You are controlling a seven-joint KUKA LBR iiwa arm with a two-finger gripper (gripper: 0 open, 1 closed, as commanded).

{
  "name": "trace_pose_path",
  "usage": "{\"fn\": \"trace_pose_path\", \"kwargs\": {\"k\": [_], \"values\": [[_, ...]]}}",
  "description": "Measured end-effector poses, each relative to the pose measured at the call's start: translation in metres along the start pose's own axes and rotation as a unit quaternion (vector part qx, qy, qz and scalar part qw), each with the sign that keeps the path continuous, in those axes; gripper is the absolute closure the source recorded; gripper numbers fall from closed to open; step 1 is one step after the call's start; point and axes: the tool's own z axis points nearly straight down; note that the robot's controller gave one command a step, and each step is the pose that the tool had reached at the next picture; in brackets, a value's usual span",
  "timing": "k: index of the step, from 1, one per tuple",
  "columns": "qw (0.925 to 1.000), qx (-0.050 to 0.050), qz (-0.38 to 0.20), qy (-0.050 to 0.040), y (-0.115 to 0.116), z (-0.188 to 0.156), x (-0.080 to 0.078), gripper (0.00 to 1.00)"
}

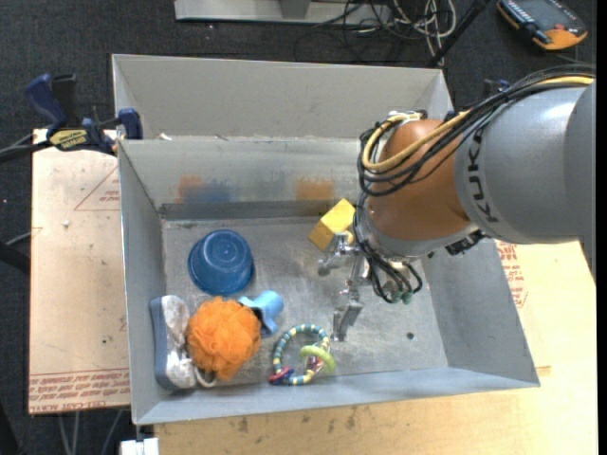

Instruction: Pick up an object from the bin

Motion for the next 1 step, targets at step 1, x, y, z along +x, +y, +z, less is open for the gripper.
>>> {"fn": "trace_pose_path", "kwargs": {"k": [1], "values": [[0.9963, 0.0, -0.086, -0.0044, 0.0579, 0.0548, 0.0279, 1.0]]}}
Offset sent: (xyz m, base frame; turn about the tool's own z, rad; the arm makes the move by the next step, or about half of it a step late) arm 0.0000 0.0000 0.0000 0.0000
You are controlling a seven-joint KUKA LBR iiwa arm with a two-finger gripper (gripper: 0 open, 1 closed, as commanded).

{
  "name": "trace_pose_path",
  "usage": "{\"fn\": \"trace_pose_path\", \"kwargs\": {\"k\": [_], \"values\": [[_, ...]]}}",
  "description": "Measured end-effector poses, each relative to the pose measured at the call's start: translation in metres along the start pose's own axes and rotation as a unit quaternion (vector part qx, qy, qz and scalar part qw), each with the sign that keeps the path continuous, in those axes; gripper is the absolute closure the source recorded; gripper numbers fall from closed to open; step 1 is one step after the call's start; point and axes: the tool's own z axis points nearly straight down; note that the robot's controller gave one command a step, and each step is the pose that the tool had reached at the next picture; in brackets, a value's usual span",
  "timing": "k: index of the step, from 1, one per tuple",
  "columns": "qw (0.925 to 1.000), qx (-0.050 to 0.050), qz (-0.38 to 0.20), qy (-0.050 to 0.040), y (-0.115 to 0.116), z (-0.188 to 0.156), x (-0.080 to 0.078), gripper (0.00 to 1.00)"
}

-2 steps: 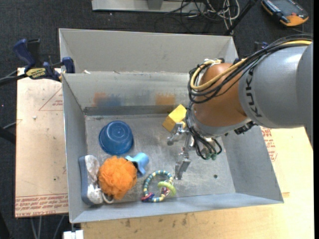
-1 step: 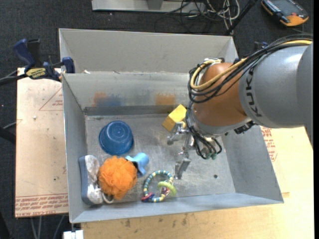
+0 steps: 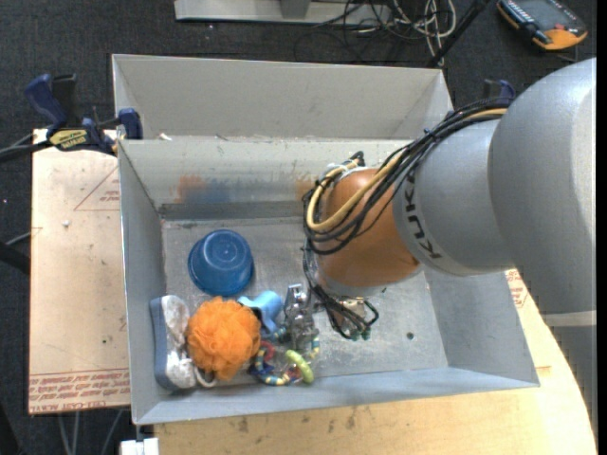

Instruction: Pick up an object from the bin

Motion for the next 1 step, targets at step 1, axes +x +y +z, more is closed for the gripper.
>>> {"fn": "trace_pose_path", "kwargs": {"k": [1], "values": [[1.0, 0.0, 0.0, 0.0, 0.0, 0.0, 0.0, 1.0]]}}
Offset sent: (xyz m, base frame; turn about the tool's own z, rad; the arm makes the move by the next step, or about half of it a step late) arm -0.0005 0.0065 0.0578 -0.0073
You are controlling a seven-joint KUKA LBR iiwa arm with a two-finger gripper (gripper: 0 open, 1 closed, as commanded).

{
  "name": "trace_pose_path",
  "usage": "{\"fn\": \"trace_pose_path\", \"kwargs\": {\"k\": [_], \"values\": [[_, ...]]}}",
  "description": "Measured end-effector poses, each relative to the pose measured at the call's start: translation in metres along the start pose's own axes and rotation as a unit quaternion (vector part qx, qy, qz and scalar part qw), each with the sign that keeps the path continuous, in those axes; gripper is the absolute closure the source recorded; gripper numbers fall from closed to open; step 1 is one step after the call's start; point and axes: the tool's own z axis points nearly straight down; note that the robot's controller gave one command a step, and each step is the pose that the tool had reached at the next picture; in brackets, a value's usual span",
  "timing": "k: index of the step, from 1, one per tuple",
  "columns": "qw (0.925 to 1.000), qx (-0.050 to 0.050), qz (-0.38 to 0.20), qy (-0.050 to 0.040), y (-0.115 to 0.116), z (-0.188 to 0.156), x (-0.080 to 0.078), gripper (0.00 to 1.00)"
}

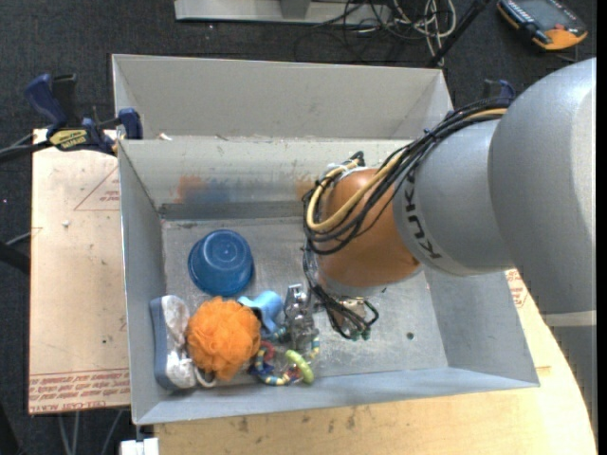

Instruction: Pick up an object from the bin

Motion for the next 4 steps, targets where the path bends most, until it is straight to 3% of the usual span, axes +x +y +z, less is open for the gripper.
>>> {"fn": "trace_pose_path", "kwargs": {"k": [1, 2, 3, 4], "values": [[1.0, 0.0, -0.002, 0.0052, 0.003, -0.03, 0.001, 1.0], [0.9995, 0.0, 0.031, 0.004, 0.005, -0.105, 0.001, 1.0], [0.9995, 0.0, 0.031, 0.004, 0.005, -0.105, 0.001, 1.0], [1.0, 0.0, -0.004, 0.007, 0.005, -0.138, 0.002, 1.0]]}}
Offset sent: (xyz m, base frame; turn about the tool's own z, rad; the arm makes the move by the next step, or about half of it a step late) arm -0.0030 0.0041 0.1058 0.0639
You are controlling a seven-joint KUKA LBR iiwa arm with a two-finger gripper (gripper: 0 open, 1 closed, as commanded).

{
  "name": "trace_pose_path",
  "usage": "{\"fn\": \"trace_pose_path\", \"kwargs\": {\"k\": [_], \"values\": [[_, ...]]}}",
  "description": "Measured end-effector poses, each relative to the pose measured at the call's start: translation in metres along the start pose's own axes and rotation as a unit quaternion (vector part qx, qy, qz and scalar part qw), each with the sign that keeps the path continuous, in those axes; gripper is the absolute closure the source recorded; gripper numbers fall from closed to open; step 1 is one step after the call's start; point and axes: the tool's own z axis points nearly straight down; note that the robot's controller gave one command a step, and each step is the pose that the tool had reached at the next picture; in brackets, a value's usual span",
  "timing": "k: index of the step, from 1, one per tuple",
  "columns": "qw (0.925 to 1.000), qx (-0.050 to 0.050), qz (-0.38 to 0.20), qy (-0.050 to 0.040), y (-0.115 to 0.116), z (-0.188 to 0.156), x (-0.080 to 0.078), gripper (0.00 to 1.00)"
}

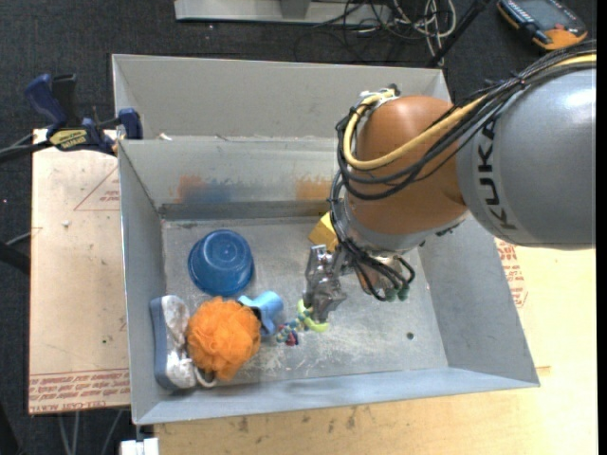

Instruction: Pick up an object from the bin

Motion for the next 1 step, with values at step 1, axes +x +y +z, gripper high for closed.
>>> {"fn": "trace_pose_path", "kwargs": {"k": [1], "values": [[0.9998, 0.0, 0.018, -0.001, -0.0065, -0.0666, 0.007, 1.0]]}}
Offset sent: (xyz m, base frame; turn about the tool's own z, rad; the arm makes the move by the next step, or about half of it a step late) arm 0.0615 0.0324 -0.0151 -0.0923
